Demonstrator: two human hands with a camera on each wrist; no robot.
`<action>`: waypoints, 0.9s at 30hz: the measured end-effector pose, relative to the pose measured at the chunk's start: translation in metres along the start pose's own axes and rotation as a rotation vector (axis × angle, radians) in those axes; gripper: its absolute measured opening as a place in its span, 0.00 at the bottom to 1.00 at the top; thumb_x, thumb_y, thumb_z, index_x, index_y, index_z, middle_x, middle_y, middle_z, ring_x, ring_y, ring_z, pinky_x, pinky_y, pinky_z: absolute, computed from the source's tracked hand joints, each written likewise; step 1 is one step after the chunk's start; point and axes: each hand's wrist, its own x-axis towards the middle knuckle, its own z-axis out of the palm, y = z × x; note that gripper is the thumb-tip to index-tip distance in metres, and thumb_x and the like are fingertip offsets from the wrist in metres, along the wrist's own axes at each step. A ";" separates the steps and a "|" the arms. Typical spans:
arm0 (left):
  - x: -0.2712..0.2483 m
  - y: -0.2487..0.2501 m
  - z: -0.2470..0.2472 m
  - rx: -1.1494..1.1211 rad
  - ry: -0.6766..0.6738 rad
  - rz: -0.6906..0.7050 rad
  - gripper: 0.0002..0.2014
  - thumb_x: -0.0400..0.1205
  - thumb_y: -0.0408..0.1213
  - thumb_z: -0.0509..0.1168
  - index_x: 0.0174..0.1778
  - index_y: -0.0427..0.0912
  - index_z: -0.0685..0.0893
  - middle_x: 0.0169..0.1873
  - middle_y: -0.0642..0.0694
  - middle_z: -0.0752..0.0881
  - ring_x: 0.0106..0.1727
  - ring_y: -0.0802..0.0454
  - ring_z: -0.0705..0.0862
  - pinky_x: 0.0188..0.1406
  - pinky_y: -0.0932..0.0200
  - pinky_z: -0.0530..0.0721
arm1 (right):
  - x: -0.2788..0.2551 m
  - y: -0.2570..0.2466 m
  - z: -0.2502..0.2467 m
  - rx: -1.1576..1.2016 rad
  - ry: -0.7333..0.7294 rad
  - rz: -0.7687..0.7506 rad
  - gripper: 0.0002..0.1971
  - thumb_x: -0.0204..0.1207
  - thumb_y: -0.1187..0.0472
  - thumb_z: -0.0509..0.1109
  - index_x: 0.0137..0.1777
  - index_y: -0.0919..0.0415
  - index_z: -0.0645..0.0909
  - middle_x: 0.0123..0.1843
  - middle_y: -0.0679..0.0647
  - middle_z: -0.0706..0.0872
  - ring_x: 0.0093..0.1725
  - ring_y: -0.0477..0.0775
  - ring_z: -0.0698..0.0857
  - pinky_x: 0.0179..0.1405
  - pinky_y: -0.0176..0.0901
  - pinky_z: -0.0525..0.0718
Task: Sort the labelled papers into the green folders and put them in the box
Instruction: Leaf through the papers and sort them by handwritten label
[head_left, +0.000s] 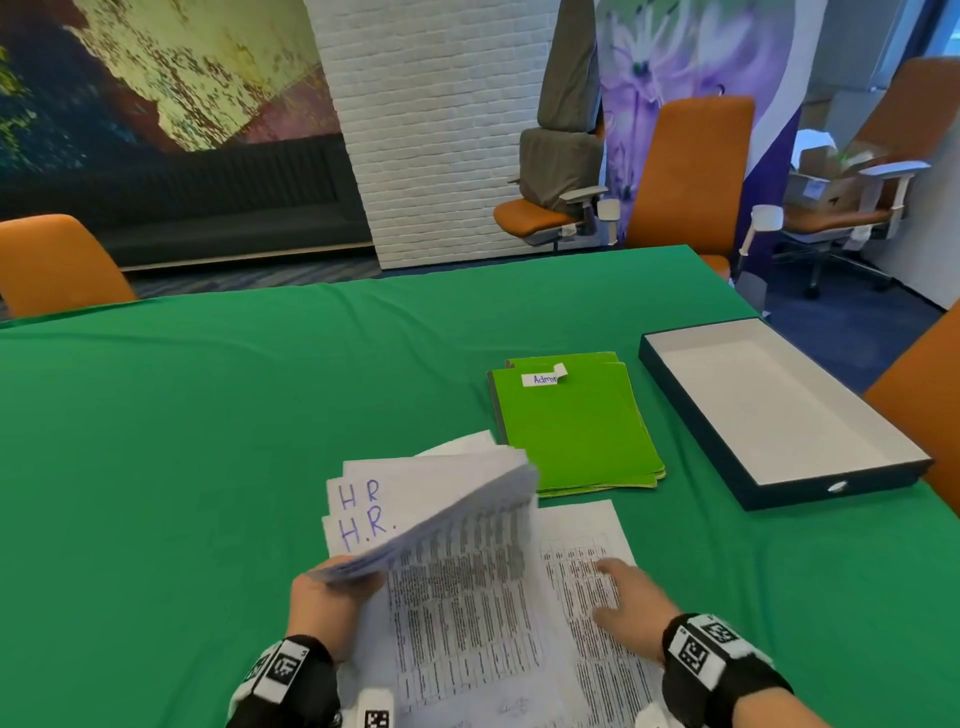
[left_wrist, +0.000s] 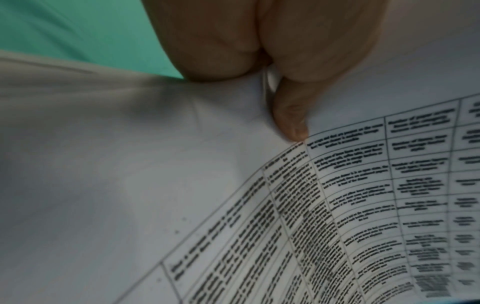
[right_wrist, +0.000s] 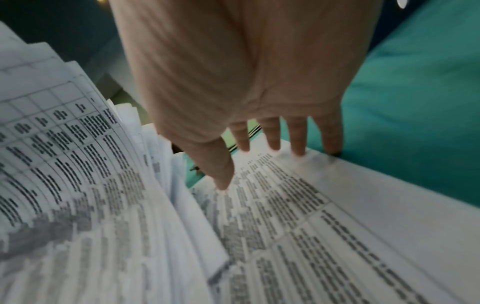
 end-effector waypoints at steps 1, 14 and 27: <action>0.007 -0.007 -0.005 -0.056 0.046 0.024 0.09 0.78 0.26 0.66 0.53 0.30 0.82 0.39 0.43 0.86 0.34 0.64 0.86 0.31 0.75 0.80 | 0.001 0.002 0.002 -0.092 0.068 0.061 0.40 0.73 0.51 0.72 0.81 0.52 0.55 0.80 0.57 0.62 0.73 0.58 0.70 0.70 0.51 0.74; 0.017 -0.019 -0.036 0.073 0.190 0.052 0.10 0.71 0.19 0.72 0.33 0.39 0.83 0.43 0.37 0.86 0.47 0.43 0.83 0.57 0.44 0.81 | 0.004 0.023 0.001 -0.061 0.175 0.194 0.19 0.71 0.67 0.70 0.59 0.61 0.68 0.53 0.56 0.84 0.48 0.55 0.84 0.52 0.46 0.85; 0.013 -0.023 -0.037 -0.070 0.111 -0.022 0.14 0.69 0.20 0.73 0.50 0.31 0.84 0.45 0.35 0.86 0.45 0.38 0.85 0.48 0.44 0.84 | -0.018 0.011 -0.053 0.153 0.459 -0.066 0.10 0.80 0.68 0.61 0.48 0.52 0.80 0.42 0.52 0.85 0.39 0.52 0.84 0.38 0.45 0.81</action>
